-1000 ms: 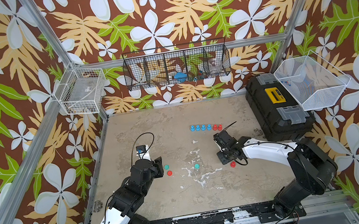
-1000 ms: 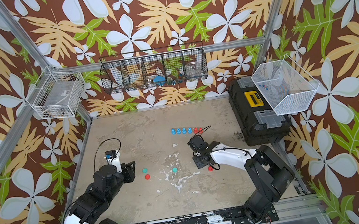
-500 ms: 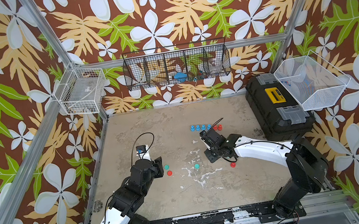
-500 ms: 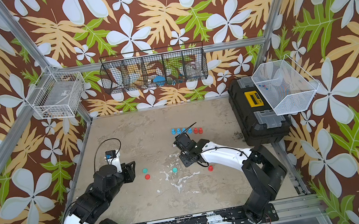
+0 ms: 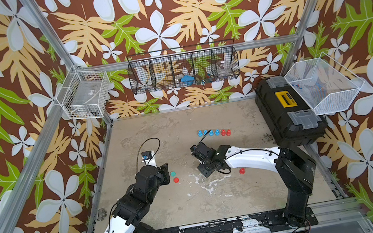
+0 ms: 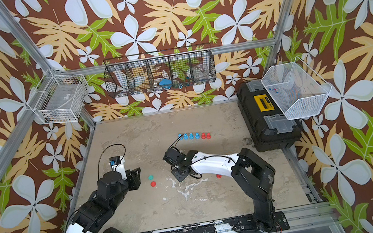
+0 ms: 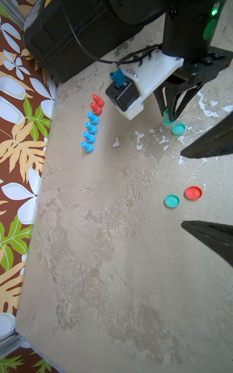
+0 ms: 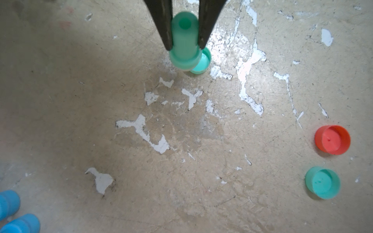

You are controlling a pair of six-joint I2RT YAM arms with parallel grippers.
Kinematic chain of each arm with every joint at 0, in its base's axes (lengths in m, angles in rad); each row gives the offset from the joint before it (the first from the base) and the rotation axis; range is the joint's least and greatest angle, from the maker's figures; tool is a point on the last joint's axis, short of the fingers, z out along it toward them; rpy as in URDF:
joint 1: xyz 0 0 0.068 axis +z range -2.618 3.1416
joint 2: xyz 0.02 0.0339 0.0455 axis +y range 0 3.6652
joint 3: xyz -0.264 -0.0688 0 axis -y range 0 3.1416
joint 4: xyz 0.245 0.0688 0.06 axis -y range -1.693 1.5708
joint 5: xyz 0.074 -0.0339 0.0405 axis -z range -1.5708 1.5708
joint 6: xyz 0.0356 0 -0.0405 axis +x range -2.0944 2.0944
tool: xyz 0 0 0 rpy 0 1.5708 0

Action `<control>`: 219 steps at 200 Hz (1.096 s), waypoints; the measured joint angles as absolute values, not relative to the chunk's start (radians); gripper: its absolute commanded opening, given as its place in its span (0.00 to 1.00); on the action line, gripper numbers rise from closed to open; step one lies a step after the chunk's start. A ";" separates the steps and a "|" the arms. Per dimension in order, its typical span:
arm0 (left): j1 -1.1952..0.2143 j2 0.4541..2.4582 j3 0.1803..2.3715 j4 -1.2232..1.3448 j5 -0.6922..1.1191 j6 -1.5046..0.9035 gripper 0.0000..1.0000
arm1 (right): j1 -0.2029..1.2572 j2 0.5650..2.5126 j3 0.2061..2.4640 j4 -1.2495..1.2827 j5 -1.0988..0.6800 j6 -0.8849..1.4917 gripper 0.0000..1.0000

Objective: Close the stamp cap
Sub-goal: Close the cover of the stamp.

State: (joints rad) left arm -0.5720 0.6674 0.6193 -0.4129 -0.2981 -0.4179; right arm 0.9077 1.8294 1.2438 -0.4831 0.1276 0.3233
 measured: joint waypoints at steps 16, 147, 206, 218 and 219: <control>-0.572 0.667 0.619 -0.413 -0.298 -0.418 0.52 | 0.911 1.835 1.244 -0.482 0.128 0.330 0.16; -0.572 0.665 0.619 -0.413 -0.298 -0.418 0.52 | 0.929 1.848 1.231 -0.476 0.123 0.340 0.16; -0.572 0.665 0.619 -0.413 -0.298 -0.418 0.52 | 0.930 1.855 1.225 -0.472 0.123 0.340 0.16; -0.572 0.665 0.619 -0.413 -0.298 -0.418 0.52 | 0.930 1.856 1.225 -0.472 0.123 0.340 0.16; -0.572 0.665 0.619 -0.413 -0.298 -0.418 0.52 | 0.930 1.857 1.225 -0.472 0.123 0.340 0.16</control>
